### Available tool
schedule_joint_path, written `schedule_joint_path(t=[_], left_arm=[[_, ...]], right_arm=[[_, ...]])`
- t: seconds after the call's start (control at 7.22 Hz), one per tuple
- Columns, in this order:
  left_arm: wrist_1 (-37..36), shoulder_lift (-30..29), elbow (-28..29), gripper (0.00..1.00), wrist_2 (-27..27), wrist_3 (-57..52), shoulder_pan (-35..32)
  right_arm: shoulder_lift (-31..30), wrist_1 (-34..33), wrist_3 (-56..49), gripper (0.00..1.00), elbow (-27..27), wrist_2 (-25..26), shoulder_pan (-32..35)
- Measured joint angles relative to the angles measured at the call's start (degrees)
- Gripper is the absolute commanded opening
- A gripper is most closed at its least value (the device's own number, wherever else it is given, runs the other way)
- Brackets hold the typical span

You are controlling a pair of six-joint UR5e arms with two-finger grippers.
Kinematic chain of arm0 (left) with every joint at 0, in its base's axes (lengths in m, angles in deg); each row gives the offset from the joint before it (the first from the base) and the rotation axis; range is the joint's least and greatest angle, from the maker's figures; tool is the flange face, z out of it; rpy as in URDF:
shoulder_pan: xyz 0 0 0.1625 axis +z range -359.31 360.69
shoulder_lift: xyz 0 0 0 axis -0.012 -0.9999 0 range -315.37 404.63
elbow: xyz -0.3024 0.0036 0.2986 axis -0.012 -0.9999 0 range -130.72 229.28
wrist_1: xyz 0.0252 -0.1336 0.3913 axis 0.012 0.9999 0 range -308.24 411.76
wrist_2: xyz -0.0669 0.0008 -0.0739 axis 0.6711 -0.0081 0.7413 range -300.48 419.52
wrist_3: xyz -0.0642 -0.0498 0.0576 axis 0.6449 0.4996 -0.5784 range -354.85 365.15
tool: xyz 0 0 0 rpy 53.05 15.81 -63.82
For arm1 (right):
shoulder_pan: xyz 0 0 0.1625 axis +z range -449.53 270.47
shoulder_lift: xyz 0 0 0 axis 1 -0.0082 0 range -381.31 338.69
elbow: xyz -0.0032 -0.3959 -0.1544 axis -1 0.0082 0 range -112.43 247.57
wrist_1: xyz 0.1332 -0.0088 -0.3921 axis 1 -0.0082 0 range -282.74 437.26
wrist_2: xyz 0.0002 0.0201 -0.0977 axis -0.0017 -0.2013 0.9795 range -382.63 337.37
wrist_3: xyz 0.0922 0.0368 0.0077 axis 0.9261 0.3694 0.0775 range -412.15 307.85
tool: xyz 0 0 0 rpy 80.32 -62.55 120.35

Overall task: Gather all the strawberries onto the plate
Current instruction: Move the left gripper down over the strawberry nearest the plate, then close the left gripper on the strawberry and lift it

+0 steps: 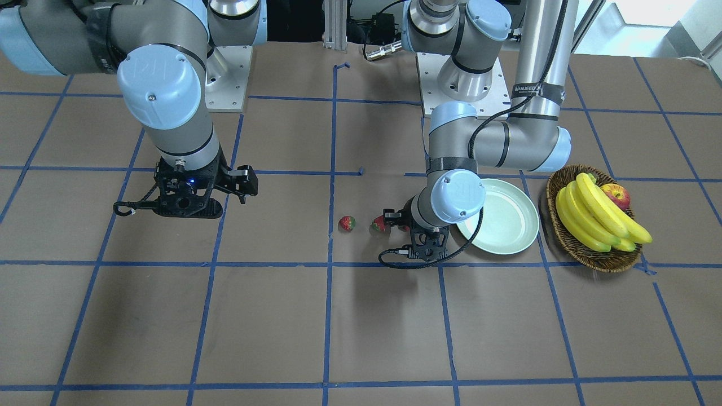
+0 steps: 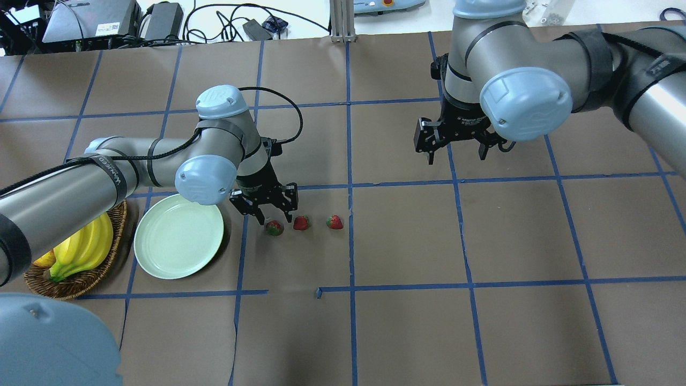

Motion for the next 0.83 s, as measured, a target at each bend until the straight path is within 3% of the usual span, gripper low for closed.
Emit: schedule_joint_path(t=[0.28,0.42,0.83], left_arm=[[1.41,-0.04,0.01,0.05,-0.24,-0.23,0.0],[1.72,-0.04,0.11,0.0,-0.4,-0.92,-0.01],[2.24,1.02,0.8,0.0,-1.01,-2.88,0.17]], right_arm=[[0.0,0.04,-0.1,1.0,0.0,0.01,0.0],[0.0,0.04,-0.23,1.0,0.0,0.03,0.0],[0.02,0.05,-0.43,1.0,-0.04,0.09,0.0]])
